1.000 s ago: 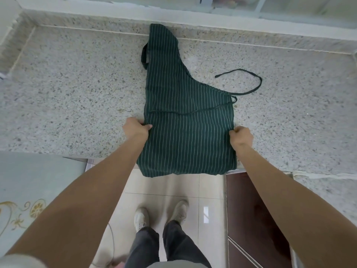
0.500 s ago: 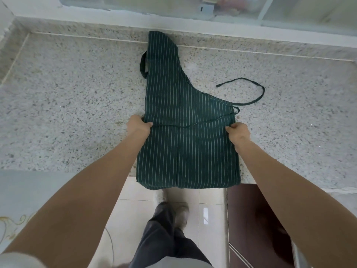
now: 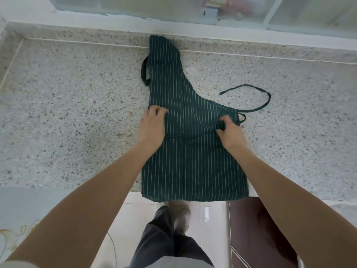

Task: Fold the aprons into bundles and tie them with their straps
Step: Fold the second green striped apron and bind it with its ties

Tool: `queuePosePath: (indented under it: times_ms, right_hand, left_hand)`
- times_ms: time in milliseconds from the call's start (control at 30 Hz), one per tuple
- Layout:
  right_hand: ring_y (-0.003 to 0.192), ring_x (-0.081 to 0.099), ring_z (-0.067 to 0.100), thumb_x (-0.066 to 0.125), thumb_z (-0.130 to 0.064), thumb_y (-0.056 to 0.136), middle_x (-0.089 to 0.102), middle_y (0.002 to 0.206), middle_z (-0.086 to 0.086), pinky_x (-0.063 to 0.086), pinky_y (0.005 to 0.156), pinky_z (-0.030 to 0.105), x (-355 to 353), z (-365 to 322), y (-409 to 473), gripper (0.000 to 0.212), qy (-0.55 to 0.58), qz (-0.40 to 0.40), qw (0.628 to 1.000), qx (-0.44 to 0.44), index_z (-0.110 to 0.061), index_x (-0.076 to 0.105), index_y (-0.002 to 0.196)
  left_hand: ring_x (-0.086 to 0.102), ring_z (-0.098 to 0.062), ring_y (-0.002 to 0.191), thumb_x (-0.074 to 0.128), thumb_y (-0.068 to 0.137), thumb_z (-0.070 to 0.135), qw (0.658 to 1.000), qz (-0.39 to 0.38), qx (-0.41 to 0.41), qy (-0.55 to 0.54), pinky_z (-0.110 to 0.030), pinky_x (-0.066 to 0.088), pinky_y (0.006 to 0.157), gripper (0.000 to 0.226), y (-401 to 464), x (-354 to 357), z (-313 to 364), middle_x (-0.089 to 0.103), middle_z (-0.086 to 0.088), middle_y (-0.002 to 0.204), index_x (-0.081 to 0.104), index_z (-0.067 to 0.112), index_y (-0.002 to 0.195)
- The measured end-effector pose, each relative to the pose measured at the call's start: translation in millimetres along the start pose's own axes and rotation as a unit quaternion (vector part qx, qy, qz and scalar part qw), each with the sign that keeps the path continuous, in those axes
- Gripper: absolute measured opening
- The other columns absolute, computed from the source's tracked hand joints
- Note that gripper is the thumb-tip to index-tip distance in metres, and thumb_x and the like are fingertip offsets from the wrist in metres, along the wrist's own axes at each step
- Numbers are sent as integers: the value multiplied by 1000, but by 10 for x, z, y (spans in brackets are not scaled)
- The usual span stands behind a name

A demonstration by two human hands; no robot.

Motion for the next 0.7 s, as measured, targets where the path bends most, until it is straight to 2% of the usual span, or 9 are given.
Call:
queuePosePath:
  times_ms: [33,100,200,267,300,367,467,567,700]
  right_hand:
    - [80,61,27,54,-17,93,62,94,13,53,69,40,77,-39,23,27,21,-42,999,2,-15,47,120]
    - [84,64,31,54,-21,93,66,96,17,55,79,45,94,-69,40,16,75,-67,994,30,-8,54,103]
    - [89,65,30,56,-23,92,68,95,19,53,83,40,-86,-40,103,21,93,-28,994,56,-2,59,92]
    - [89,66,31,58,-9,90,66,100,20,54,80,40,-278,51,172,8,100,13,992,76,-3,58,95]
    - [90,65,32,56,-1,90,63,106,22,55,81,41,-364,109,206,11,97,23,991,89,0,59,100]
    - [104,59,34,50,7,88,56,119,25,51,89,40,-548,184,292,25,4,36,996,85,7,57,113]
    - [123,39,32,51,3,89,41,133,22,44,92,39,-856,224,391,39,-188,65,977,73,6,45,127]
    - [126,32,30,57,-2,88,33,136,19,41,94,38,-1122,288,496,50,-306,78,944,98,3,38,134]
    - [129,25,25,56,-10,88,20,144,15,31,102,38,-1265,254,504,50,-430,120,888,112,-5,41,136]
  left_hand:
    - [38,-28,122,51,89,1,999,-33,34,10,-40,38,99,51,38,91,79,37,-8,139,41,18,136]
    - [35,-31,124,46,92,2,994,-98,40,18,-46,37,103,52,100,257,115,36,-8,142,39,20,140]
    - [29,-38,127,41,94,1,983,-177,21,31,-48,35,104,57,171,371,125,27,-13,146,32,26,145]
    - [23,-40,130,49,95,11,975,-214,15,56,-49,36,104,59,205,368,162,20,-14,147,28,33,146]
    - [19,-41,132,55,93,20,970,-234,7,68,-50,37,104,63,216,367,178,15,-13,148,25,36,146]
    - [10,-43,136,68,83,36,958,-270,-7,92,-54,37,104,80,229,385,226,6,-12,150,18,41,146]
    - [2,-44,138,78,71,44,951,-289,-24,111,-55,40,99,103,258,402,286,-4,-12,152,8,44,147]
    - [4,-42,138,82,65,42,949,-290,-33,121,-56,43,97,113,296,396,323,-4,-12,152,4,44,147]
    - [12,-40,135,85,61,42,948,-284,-46,139,-56,45,94,121,333,396,337,0,-13,149,0,42,148]
Point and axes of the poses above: each hand's wrist, its own y-axis towards the middle knuckle, its own x-axis out of the palm, z = x × y, the point moved 8 cm from there along y, towards the middle knuckle
